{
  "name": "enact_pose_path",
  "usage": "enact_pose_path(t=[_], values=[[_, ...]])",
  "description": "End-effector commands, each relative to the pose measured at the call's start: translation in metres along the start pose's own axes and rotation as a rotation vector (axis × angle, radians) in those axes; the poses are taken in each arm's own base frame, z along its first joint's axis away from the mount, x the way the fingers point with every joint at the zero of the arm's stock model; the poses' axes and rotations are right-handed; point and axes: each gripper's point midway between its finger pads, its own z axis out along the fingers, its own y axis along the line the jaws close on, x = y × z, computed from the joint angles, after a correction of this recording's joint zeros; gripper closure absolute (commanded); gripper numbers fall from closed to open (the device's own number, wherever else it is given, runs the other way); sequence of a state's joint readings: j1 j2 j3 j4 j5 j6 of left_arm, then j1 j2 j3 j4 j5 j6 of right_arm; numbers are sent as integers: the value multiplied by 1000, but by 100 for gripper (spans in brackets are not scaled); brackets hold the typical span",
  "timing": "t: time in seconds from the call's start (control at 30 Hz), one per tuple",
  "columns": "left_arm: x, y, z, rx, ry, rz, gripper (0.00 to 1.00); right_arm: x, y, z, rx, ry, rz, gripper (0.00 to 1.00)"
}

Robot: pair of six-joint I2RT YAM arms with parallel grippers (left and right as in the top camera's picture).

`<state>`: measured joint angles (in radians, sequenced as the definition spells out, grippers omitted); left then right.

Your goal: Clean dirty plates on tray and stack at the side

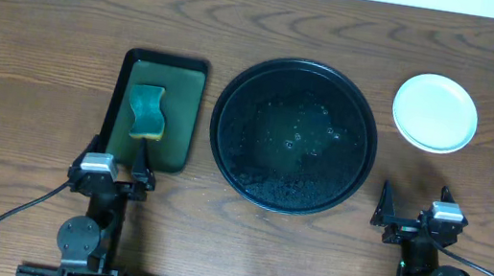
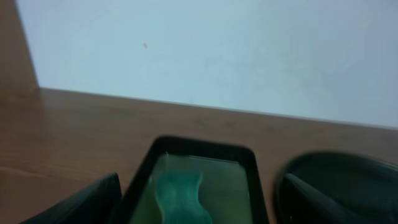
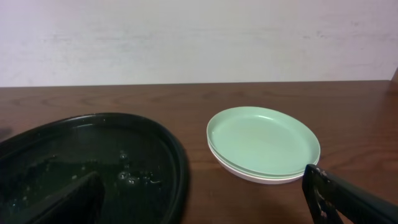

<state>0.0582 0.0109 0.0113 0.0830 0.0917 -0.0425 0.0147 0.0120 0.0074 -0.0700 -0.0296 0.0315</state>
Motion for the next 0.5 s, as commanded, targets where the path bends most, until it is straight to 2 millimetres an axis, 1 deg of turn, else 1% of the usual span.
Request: enact_pose_path(t=[0.0, 0.07, 0.47], values=[[18, -15, -1, 95, 66, 91, 19, 1, -3, 0, 14, 0, -17, 1], [37, -16, -3, 110, 138, 124, 18, 1, -3, 0, 14, 0, -17, 1], [37, -10, -3, 76, 140, 123, 18, 1, -3, 0, 14, 0, -17, 1]])
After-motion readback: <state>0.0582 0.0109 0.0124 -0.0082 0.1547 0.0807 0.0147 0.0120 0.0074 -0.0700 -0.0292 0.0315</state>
